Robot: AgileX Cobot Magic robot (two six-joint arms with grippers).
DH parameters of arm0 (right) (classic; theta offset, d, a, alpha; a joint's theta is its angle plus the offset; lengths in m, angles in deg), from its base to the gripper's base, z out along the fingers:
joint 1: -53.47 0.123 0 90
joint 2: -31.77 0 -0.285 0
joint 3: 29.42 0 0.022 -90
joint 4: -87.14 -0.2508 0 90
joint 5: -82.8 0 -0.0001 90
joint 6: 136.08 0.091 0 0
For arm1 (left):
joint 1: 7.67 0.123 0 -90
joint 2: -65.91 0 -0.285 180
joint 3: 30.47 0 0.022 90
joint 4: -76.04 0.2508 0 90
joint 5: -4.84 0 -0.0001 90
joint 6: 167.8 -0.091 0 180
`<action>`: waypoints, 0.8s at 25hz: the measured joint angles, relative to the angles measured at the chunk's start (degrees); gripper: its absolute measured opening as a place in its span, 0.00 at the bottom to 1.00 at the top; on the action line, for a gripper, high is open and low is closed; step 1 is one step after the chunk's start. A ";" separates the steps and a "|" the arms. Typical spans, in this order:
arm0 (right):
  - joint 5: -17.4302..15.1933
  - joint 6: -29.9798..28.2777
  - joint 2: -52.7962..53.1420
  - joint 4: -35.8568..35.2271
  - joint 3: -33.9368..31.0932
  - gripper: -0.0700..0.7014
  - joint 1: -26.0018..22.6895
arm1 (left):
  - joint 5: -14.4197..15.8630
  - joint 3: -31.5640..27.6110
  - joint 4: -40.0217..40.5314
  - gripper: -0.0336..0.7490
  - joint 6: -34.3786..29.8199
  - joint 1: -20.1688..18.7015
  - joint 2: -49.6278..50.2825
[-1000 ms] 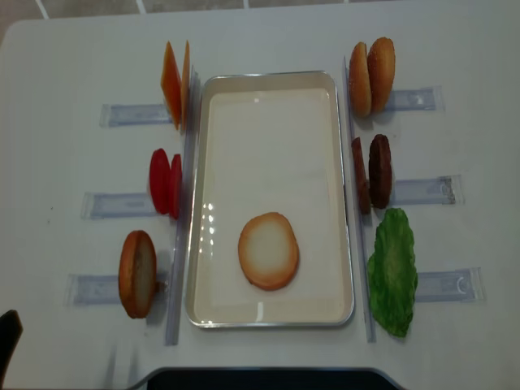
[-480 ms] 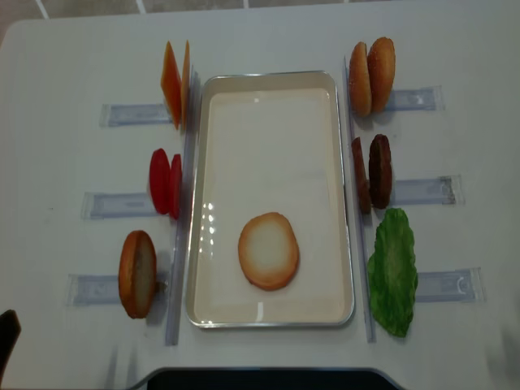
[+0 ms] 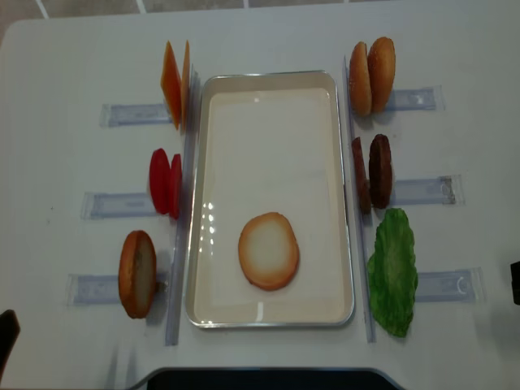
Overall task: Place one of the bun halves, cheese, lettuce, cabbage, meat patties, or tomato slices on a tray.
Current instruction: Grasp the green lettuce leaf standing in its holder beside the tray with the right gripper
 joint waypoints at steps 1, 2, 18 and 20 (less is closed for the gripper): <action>0.00 -0.16 -0.66 0.00 0.93 0.70 0.89 | 0.00 0.00 0.00 0.30 0.00 0.00 0.00; 0.00 -0.29 -1.50 0.05 1.69 0.70 1.56 | 0.00 0.00 0.00 0.29 0.00 0.00 0.00; 5.09 9.72 -7.40 -11.20 9.02 0.70 10.42 | 0.00 0.00 0.00 0.13 0.00 0.00 0.00; 6.24 13.63 -7.45 -11.06 9.88 0.70 14.33 | 0.00 0.00 0.00 0.11 0.00 0.00 0.00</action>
